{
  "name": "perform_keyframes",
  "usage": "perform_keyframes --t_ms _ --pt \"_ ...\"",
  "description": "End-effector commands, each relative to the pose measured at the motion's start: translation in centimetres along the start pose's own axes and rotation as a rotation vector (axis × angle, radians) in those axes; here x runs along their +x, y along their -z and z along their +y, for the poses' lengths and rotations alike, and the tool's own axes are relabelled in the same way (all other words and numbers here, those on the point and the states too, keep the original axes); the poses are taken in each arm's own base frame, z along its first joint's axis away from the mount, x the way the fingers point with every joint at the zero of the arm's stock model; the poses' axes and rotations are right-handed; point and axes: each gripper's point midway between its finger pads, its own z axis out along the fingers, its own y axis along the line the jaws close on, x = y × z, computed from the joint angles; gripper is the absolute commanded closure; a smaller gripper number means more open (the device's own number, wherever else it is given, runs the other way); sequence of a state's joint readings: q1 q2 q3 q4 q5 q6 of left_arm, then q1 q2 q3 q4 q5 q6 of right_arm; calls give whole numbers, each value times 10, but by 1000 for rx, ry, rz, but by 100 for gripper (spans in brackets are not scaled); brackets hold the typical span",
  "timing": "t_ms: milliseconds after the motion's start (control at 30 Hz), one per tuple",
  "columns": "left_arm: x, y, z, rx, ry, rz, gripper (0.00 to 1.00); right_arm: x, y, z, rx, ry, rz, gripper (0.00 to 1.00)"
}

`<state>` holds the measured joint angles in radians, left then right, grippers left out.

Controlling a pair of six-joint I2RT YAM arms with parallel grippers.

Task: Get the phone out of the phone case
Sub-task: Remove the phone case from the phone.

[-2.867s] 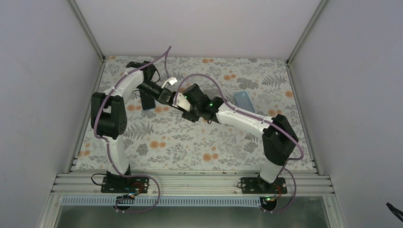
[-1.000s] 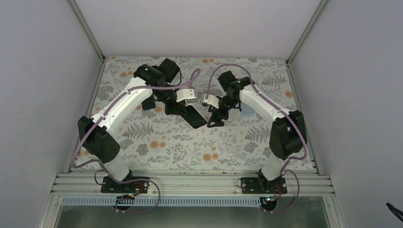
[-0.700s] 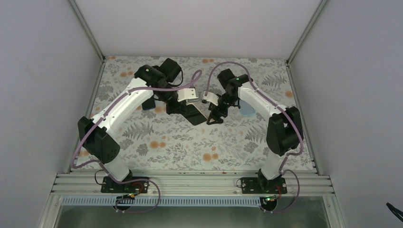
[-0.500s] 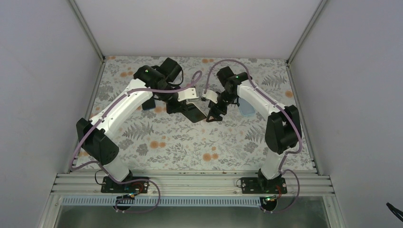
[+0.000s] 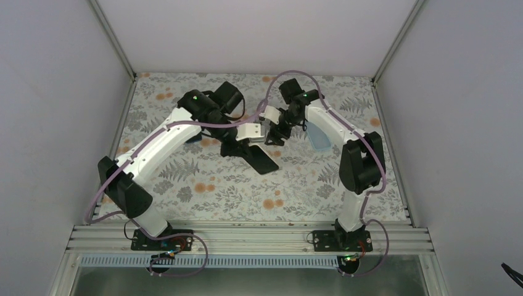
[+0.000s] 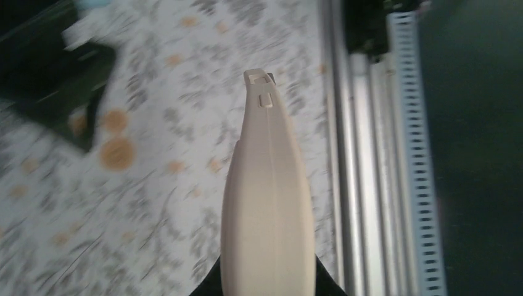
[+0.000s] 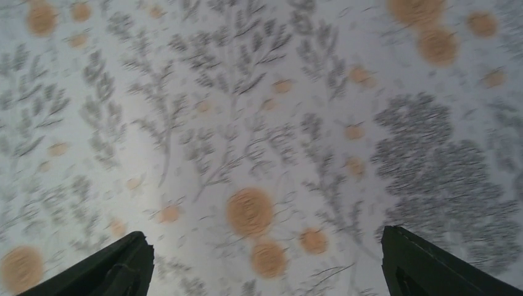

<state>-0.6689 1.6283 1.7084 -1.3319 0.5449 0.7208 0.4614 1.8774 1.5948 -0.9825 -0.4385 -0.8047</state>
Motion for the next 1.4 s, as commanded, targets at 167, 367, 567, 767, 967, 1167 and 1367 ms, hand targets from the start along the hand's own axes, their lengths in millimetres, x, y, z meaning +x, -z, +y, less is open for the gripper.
perform_keyframes --t_ms 167,367,567,767,967,1167,1367 --pt "-29 22 -45 109 -86 -142 98 -23 7 -45 153 -4 -65 8" --pt "-20 19 -37 70 -89 -101 98 1 14 -18 91 11 -44 6" --pt "-16 19 -20 19 -79 -69 98 38 24 46 -26 39 -20 6" --pt "-14 13 -11 31 -70 -60 98 36 48 94 -105 67 -132 5" --pt "-16 9 -7 44 -61 -63 98 25 60 108 -151 68 -193 6" --pt "-20 13 -7 35 -66 -74 98 25 57 109 -166 65 -194 7" --pt "-20 13 -8 42 -62 -80 98 21 56 103 -146 62 -209 8"
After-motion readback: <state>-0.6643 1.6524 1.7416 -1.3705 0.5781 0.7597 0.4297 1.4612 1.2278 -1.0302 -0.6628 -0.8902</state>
